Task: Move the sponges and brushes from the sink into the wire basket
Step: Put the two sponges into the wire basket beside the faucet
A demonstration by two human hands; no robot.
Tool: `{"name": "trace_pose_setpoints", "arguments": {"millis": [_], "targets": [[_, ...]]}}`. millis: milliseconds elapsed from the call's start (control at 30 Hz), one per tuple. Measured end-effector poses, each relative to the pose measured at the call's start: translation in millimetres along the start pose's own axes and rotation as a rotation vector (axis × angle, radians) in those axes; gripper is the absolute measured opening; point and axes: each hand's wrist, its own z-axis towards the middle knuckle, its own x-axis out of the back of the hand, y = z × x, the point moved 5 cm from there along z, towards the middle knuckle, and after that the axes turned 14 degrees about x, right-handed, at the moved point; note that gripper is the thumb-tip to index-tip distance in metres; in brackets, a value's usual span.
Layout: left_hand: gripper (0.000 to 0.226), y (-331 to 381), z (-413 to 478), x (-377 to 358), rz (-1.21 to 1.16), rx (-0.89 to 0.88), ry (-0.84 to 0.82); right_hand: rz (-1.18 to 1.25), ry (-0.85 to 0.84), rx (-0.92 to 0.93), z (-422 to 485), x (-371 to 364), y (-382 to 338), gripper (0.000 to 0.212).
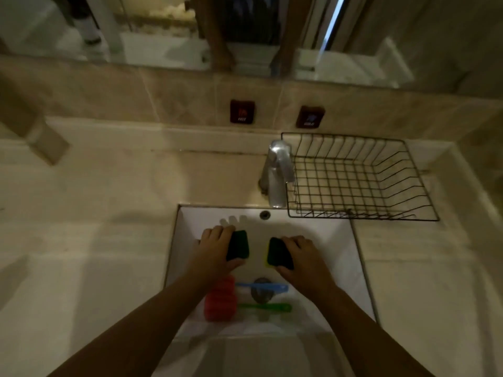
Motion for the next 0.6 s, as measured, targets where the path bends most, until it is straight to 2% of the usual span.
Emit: {"name": "trace_pose_setpoints", "arguments": {"millis": [333,600], "targets": [[0.072,38,-39,49,0.138,-0.159,0.065,-0.046,0.032,0.068,-28,53,-40,0.073],[0.07,65,-51,60,0.167,-0.209,0.065,-0.032,0.069,0.048,-34,75,-23,0.072]]}}
